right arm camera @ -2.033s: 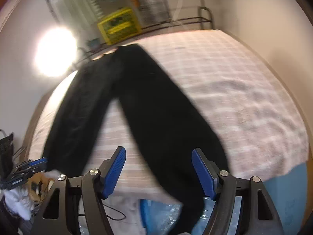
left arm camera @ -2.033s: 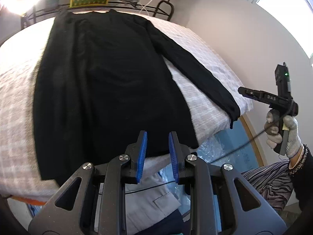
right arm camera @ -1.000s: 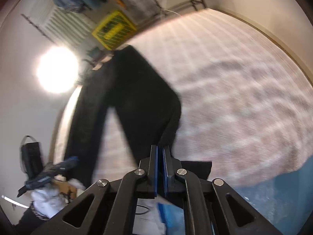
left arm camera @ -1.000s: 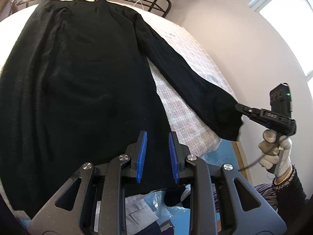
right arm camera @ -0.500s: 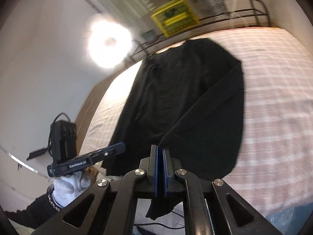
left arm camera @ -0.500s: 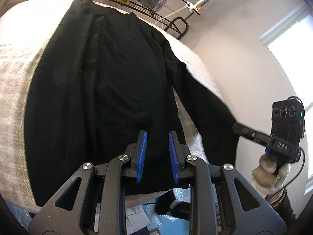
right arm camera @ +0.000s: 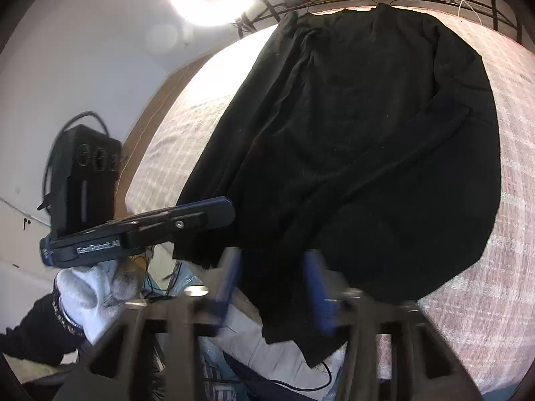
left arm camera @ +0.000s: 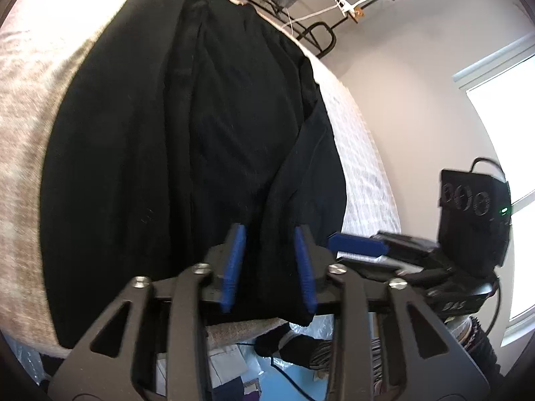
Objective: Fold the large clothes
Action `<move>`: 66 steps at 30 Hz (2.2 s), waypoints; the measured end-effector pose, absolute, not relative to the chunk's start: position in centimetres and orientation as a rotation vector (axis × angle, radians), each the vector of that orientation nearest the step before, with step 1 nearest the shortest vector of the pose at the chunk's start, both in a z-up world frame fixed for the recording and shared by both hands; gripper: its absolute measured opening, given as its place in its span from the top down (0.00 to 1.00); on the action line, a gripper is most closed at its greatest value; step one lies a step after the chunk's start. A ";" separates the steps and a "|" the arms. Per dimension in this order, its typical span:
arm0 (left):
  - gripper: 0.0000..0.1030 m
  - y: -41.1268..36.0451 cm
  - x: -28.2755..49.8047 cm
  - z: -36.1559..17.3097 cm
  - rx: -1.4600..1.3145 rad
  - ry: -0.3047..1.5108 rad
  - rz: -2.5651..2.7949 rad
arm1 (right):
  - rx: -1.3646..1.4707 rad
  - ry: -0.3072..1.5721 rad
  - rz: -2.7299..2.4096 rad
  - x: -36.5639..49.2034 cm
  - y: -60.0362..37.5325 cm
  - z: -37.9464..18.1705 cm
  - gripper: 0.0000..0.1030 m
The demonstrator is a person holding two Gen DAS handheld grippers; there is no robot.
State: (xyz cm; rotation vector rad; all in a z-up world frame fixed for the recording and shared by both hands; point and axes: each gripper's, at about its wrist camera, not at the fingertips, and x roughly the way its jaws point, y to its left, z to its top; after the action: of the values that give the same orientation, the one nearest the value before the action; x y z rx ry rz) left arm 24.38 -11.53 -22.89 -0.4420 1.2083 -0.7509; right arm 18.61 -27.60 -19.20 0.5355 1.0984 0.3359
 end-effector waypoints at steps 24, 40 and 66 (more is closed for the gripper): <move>0.99 -19.4 23.4 -23.0 -0.181 1.151 -0.896 | 0.689 0.930 -0.120 27.6 -49.2 -19.4 0.40; 0.99 -20.1 22.4 -22.0 -0.241 1.175 -0.979 | 0.747 0.987 -0.239 37.2 -52.4 -25.6 0.97; 1.00 -16.0 23.9 -25.3 -0.384 1.263 -0.845 | 0.265 1.049 -0.128 50.2 -38.8 -18.6 0.92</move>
State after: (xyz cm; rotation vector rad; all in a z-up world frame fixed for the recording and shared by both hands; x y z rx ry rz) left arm 23.94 -16.00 -25.26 -0.3844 1.2629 -0.8455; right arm 50.18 -38.82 -18.63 0.2651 1.0487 -0.1276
